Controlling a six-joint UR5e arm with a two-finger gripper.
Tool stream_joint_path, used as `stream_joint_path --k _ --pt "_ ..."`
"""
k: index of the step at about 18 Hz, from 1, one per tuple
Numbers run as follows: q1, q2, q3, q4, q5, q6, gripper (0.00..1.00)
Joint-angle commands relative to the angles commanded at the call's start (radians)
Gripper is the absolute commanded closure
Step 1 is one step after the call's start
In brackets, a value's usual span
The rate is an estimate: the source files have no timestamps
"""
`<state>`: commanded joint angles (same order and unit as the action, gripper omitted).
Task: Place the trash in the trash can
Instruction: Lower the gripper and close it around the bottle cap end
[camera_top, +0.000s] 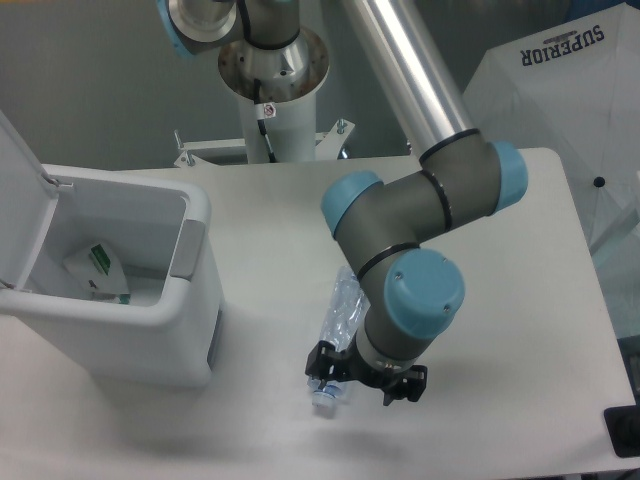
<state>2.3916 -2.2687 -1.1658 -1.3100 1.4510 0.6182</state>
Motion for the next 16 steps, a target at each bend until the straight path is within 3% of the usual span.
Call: stream_joint_path --k 16 --pt "-0.068 -0.072 -0.002 0.002 0.126 -0.035 0.04"
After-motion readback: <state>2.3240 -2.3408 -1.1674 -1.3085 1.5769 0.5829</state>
